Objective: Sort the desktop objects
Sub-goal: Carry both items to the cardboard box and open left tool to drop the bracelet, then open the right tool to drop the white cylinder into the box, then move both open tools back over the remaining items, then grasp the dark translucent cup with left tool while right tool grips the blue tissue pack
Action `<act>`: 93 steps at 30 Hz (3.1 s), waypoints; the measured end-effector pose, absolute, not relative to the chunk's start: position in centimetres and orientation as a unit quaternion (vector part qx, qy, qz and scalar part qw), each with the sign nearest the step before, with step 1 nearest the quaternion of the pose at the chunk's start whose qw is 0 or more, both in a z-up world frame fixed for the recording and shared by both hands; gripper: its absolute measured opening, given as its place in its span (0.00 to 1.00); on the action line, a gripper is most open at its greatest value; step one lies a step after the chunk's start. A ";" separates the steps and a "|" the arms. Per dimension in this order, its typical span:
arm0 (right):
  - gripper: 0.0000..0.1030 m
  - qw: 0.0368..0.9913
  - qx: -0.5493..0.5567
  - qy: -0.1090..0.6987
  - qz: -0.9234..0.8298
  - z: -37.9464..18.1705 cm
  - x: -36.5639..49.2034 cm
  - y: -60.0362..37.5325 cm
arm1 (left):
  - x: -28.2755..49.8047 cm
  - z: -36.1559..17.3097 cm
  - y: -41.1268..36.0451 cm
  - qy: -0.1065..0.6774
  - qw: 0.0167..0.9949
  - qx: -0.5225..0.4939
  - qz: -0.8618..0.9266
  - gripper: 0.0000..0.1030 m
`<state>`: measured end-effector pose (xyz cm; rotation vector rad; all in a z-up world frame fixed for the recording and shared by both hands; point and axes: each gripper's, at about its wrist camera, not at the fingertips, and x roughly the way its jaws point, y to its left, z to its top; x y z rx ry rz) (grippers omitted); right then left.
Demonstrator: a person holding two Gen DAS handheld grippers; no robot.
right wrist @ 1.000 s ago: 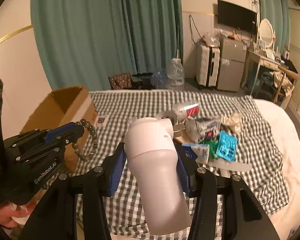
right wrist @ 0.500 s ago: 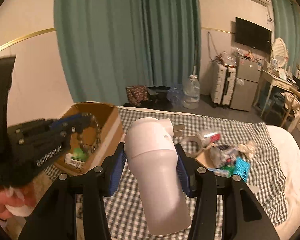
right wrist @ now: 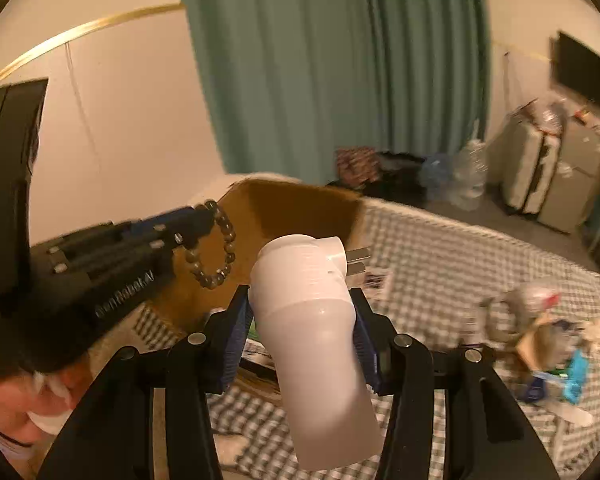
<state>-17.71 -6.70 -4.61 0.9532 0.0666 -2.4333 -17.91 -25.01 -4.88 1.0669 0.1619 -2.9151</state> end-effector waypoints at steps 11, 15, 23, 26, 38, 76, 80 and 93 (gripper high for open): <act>0.48 0.263 0.416 -0.003 -0.870 -10.8 -23.2 -11.5 | -19.8 -10.7 -29.1 0.075 0.046 0.379 -0.921 0.13; 0.85 0.244 0.393 -0.011 -0.887 -10.0 -23.3 -12.0 | -19.1 -11.3 -29.0 0.053 0.060 0.388 -0.918 0.75; 0.86 0.212 0.373 -0.066 -0.901 -8.3 -21.8 -7.5 | -16.6 -10.1 -27.5 0.059 0.077 0.370 -0.924 0.99; 0.86 0.191 0.357 -0.083 -0.911 -7.6 -20.5 -4.5 | -15.6 -9.4 -25.4 0.052 0.068 0.365 -0.927 1.00; 0.87 0.070 0.323 -0.089 -0.940 -6.2 -15.1 9.7 | -13.7 -8.7 -13.2 0.047 0.002 0.369 -0.928 1.00; 0.88 -0.037 0.370 -0.054 -0.927 -22.6 -21.6 24.0 | -29.0 -26.8 2.1 0.019 -0.106 0.409 -0.906 1.00; 0.88 -0.039 0.371 -0.035 -0.927 -22.9 -22.1 23.0 | -29.3 -27.4 1.0 0.039 -0.116 0.415 -0.901 1.00; 0.79 -0.102 0.378 0.058 -0.918 -25.1 -24.2 19.1 | -29.2 -26.8 -1.5 0.068 -0.143 0.409 -0.899 0.71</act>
